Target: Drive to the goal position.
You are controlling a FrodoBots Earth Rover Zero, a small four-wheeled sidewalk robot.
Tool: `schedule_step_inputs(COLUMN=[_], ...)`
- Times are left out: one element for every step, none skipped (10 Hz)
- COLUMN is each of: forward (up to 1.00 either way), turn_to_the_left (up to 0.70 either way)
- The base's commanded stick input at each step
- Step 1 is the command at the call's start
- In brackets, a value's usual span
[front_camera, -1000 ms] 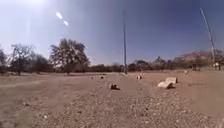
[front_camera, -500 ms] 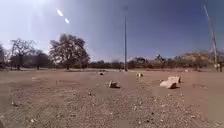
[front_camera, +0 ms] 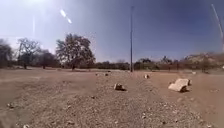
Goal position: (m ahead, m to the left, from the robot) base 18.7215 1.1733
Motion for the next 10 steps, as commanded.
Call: schedule_step_inputs(forward=[0.50,0.50,0.50,0.50,0.50,0.50,0.50,0.50,0.50,0.50], turn_to_the_left=[0.00,0.00,0.00,0.00,0.00,0.00,0.00,0.00,0.00,0.00])
